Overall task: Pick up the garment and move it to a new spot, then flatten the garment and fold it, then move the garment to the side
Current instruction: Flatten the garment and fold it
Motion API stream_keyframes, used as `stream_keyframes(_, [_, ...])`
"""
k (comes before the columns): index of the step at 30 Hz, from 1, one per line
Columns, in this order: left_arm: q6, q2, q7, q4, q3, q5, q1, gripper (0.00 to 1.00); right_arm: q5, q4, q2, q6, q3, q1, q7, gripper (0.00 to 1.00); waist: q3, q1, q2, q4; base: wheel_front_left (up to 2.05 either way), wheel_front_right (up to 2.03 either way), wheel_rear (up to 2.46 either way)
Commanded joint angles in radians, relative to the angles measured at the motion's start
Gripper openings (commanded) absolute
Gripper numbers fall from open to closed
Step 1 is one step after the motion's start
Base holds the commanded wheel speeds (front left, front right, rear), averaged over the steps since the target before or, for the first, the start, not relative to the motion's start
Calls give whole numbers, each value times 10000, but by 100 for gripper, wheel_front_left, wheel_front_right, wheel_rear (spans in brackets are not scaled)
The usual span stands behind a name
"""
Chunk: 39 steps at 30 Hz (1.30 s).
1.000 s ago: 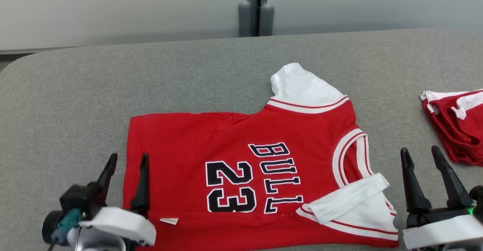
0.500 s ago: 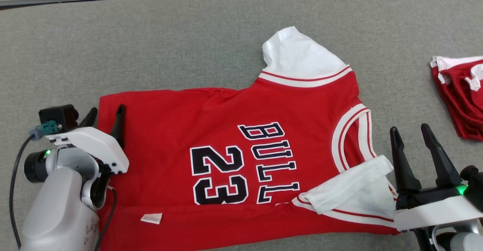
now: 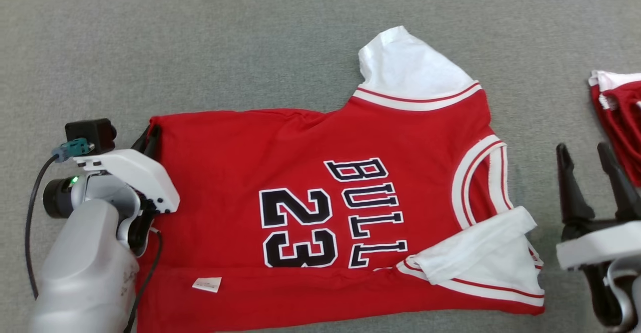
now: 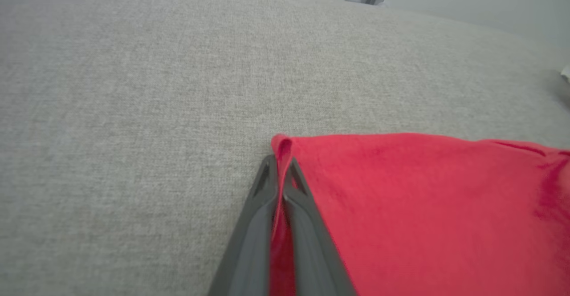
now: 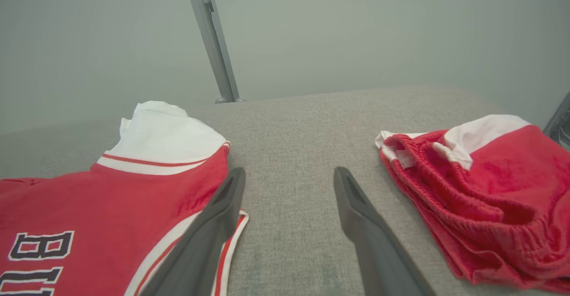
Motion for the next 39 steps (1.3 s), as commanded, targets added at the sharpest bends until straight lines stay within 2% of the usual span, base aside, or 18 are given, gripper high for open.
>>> stream_keyframes(1, [-48,-50,-70,56,-49,84,-241,0,61,127,-59,-5,-93,-323,5,100,150,0,0,167,0,0,0])
stream_keyframes(4, [-80,-283,-286,122,-126,41,-697,0,204,641,-182,-4,-193,-1264,67,100,606,0,0,502,0,0,0])
stream_keyframes(8, [-127,-639,-523,212,-364,130,-1284,0,420,1294,-413,-5,192,-2817,176,100,1276,0,0,1050,0,0,0])
stream_keyframes(17, [-268,-1145,-1096,844,-965,54,-2114,0,823,3802,-1171,-5,2360,-6482,1075,100,1864,0,0,1864,0,0,0])
stream_keyframes(25, [-354,-1319,-1463,1475,-1428,-216,-2457,0,1387,6061,-1532,-7,4040,-7846,2522,100,1730,0,0,2023,0,0,0])
stream_keyframes(26, [-356,-1332,-1504,1547,-1466,-234,-2490,0,1507,6259,-1543,-9,4207,-7962,2759,83,1721,0,0,2017,0,0,0])
stream_keyframes(27, [-364,-1340,-1530,1608,-1512,-277,-2532,0,1595,6421,-1565,-7,4442,-8050,3063,43,1710,0,0,2012,0,0,0])
stream_keyframes(28, [-372,-1350,-1559,1673,-1558,-325,-2570,0,1681,6534,-1608,-9,4608,-8118,3196,13,1700,0,0,2011,0,0,0])
stream_keyframes(29, [-373,-1356,-1584,1732,-1601,-351,-2596,0,1821,6625,-1628,-9,4760,-8181,3332,0,1687,0,0,2013,0,0,0])
stream_keyframes(31, [-381,-1362,-1670,1845,-1668,-441,-2627,0,1999,6592,-1759,-9,4936,-8378,3185,0,1650,0,0,2016,0,0,0])
stream_keyframes(39, [-402,-1365,-2298,1730,-1783,-687,-2413,0,2716,6215,-2068,-12,4616,-7956,862,0,1138,0,0,2075,0,0,0])
